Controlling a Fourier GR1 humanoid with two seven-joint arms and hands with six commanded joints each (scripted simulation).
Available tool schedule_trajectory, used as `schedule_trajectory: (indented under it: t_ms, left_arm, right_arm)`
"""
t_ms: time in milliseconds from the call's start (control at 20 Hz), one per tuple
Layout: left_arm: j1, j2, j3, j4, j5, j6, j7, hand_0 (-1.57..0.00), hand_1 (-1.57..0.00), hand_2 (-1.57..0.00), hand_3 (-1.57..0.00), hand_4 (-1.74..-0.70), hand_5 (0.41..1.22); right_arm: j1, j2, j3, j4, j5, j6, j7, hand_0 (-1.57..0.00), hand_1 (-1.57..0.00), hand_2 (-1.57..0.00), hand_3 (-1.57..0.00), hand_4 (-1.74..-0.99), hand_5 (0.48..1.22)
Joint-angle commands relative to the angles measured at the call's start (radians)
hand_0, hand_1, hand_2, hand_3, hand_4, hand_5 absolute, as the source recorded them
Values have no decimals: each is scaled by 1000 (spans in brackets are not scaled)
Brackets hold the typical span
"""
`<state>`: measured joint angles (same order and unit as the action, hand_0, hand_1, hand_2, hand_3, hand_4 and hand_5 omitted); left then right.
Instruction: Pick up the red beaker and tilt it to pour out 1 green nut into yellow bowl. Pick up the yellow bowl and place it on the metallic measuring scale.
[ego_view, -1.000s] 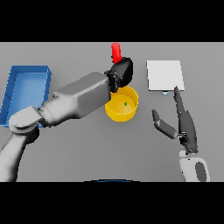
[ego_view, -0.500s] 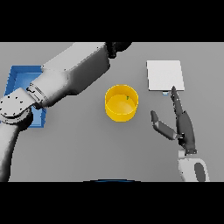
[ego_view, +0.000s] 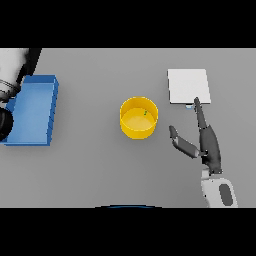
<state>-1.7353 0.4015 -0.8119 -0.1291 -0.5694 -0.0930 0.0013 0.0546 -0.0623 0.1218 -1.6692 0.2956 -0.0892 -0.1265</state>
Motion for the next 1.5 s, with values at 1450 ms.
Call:
schedule_trajectory:
  t_ms: [1450]
  left_arm:
    - [198, 6, 626, 985, 770, 304, -239, -1571, -1571, -1571, -1374, -1740, 1008]
  right_arm:
    - [-16, -10, -10, 25, -90, 78, -22, 1, 1, 1, 1, -1169, 680]
